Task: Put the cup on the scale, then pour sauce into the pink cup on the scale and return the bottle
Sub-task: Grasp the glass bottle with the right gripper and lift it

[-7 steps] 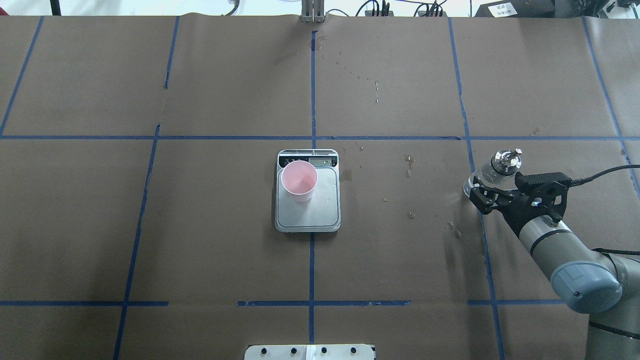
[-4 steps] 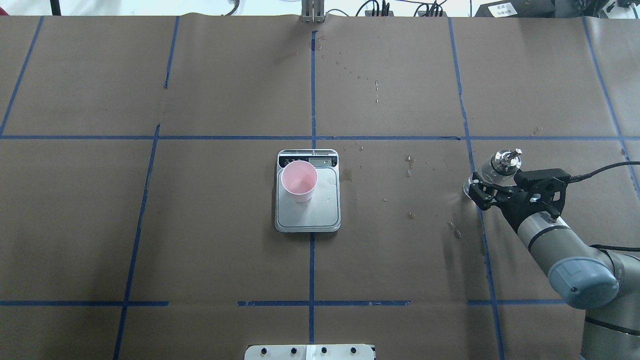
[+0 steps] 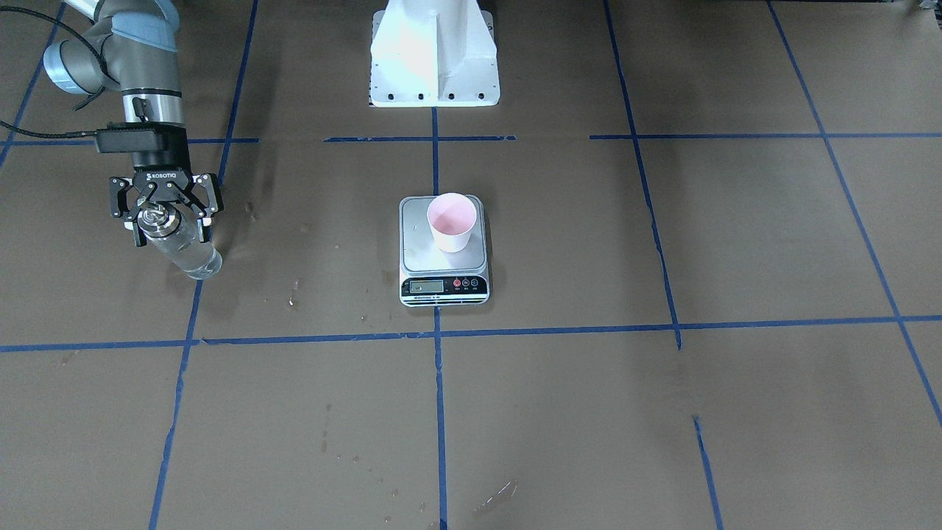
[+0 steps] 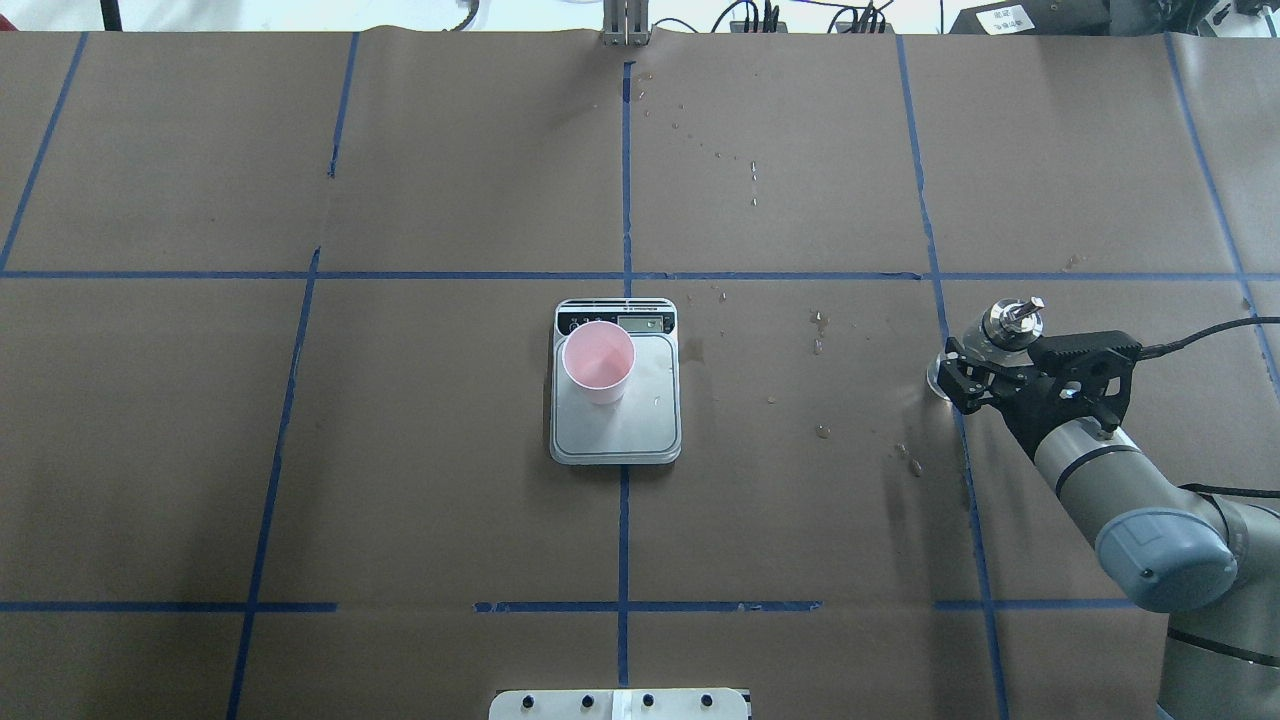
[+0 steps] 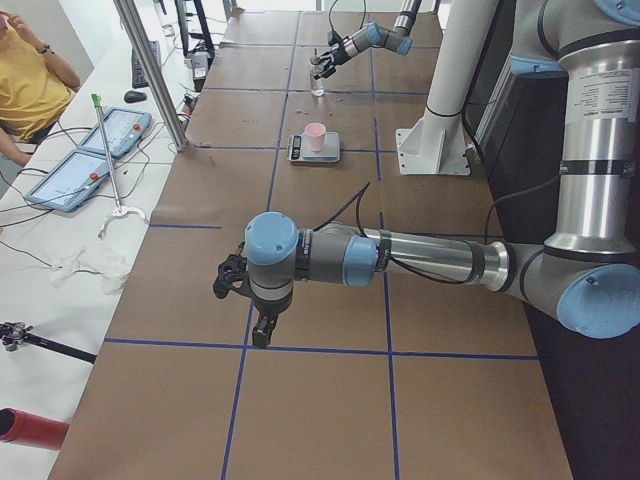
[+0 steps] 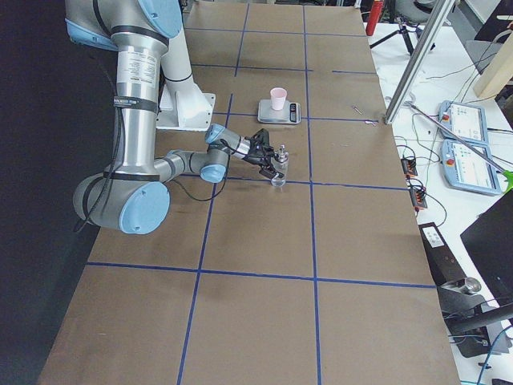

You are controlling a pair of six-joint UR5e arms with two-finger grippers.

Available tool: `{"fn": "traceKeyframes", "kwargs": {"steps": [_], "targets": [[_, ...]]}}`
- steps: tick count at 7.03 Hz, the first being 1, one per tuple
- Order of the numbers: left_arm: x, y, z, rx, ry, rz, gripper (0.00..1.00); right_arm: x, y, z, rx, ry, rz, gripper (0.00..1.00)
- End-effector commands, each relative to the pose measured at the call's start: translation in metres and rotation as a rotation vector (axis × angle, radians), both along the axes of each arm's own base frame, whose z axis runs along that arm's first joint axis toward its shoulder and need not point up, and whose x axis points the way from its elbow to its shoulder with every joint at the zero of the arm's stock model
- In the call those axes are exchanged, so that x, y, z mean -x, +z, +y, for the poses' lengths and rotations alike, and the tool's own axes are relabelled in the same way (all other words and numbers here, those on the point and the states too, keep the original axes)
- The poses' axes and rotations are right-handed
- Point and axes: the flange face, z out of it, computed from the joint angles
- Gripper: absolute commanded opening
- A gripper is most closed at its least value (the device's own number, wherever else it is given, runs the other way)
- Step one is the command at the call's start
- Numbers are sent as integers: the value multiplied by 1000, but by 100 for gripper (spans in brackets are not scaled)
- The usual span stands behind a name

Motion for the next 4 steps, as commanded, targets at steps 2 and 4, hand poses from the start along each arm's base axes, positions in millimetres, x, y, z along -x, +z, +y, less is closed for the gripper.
{"fn": "traceKeyframes", "kwargs": {"steps": [2, 4], "targets": [[0, 0, 0, 0, 0, 0, 100, -3, -23, -5, -59, -13, -24, 0], [0, 0, 0, 0, 0, 0, 100, -22, -58, -6, -120, -29, -16, 0]]}}
